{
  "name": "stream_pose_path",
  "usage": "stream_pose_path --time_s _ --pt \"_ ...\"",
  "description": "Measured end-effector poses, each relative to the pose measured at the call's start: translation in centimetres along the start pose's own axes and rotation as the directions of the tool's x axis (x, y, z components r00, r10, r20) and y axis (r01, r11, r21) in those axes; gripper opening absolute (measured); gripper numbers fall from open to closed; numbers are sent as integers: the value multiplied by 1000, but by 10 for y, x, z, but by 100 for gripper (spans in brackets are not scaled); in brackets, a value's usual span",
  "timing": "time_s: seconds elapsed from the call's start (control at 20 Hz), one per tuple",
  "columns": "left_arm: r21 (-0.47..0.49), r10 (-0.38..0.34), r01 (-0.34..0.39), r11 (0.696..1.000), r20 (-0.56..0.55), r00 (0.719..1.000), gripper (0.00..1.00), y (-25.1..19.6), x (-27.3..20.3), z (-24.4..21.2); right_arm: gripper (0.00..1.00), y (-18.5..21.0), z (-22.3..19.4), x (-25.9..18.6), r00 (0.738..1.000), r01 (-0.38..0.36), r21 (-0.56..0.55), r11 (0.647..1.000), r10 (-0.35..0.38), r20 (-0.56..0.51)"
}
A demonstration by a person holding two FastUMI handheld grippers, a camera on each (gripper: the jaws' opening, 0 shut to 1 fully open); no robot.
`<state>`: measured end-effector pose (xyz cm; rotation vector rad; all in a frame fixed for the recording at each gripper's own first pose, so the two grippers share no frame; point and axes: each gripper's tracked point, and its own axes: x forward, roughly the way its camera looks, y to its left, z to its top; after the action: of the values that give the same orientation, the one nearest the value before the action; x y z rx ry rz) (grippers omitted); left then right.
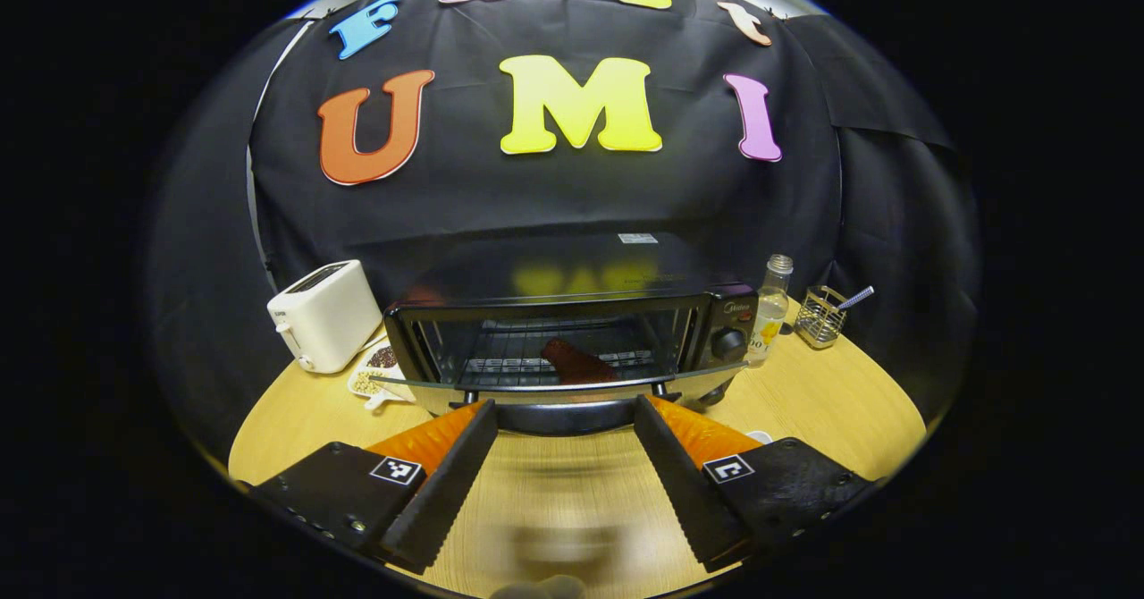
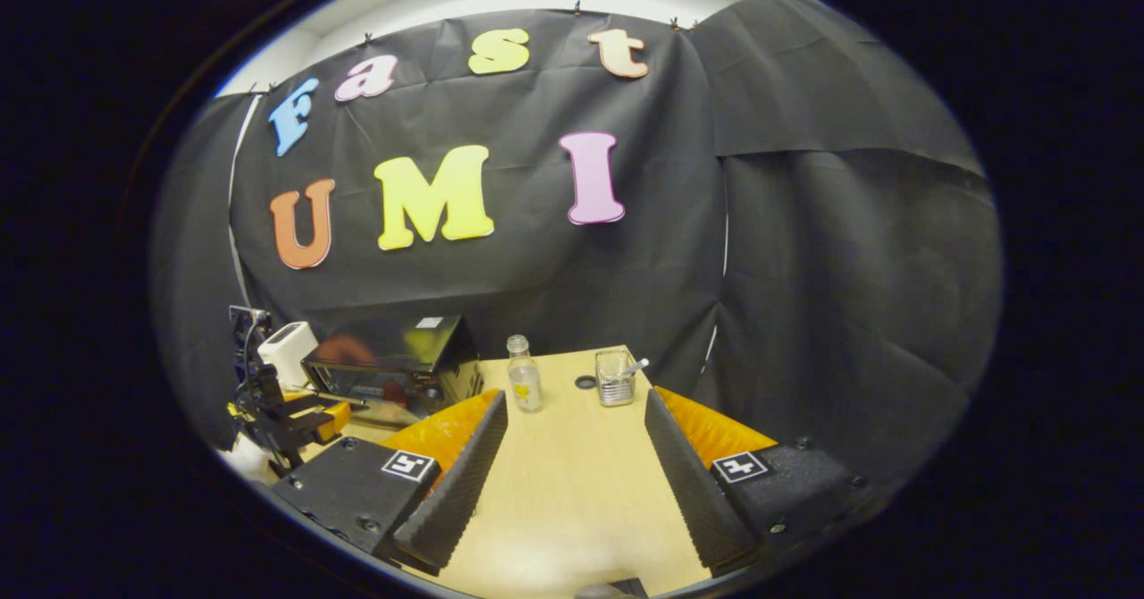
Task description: Open the electric oven with the left hand, put the food in, and close the electric oven.
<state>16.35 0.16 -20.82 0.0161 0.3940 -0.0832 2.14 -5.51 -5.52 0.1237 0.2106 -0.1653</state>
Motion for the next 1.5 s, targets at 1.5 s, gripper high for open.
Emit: stream_pose_path --time_s 1.5 --pt "-41 45 -40 998 144 988 97 -81 -171 62 99 -34 5 -48 971 -236 -38 971 237 39"
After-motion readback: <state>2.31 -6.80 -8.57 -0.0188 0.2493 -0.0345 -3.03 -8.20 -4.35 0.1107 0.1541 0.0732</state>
